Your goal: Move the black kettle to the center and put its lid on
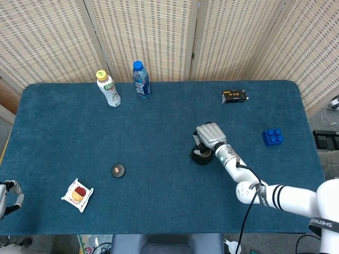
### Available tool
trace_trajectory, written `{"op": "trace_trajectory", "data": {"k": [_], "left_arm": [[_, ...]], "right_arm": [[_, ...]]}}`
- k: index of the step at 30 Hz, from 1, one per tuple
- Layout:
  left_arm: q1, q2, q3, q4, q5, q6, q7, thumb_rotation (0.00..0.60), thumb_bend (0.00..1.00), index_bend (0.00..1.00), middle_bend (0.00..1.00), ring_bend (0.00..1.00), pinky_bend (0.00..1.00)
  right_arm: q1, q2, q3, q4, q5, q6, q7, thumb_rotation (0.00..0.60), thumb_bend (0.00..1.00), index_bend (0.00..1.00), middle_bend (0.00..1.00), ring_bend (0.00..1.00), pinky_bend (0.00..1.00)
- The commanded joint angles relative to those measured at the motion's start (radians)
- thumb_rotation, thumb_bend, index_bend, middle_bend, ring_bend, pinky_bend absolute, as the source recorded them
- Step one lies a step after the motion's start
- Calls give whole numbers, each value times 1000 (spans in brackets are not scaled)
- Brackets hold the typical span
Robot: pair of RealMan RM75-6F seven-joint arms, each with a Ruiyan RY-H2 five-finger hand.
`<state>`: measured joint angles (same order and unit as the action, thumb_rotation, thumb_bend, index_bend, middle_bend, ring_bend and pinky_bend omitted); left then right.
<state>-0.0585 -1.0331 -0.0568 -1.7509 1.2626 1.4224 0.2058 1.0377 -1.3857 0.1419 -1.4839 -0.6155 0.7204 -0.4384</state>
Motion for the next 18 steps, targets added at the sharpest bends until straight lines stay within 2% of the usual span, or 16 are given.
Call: {"op": "trace_trajectory", "data": {"k": [1,9,18], "left_arm": [[1,2,2,-2,5,0,-3,600,401,589,561,436,611],[2,6,5,-2,10,-1,-12,600,401,589,561,436,610],[1,8,3,0,5,-6,-18,600,401,589,561,436,610]], "right_arm": [[14,-6,8,-5,24,-1,4,600,202,683,786,590,210],[44,-21,18,21,81,-30,29,600,201,684,787,590,211],[76,-51,22,47,97,-36,42,600,202,689,789,593,211]]}}
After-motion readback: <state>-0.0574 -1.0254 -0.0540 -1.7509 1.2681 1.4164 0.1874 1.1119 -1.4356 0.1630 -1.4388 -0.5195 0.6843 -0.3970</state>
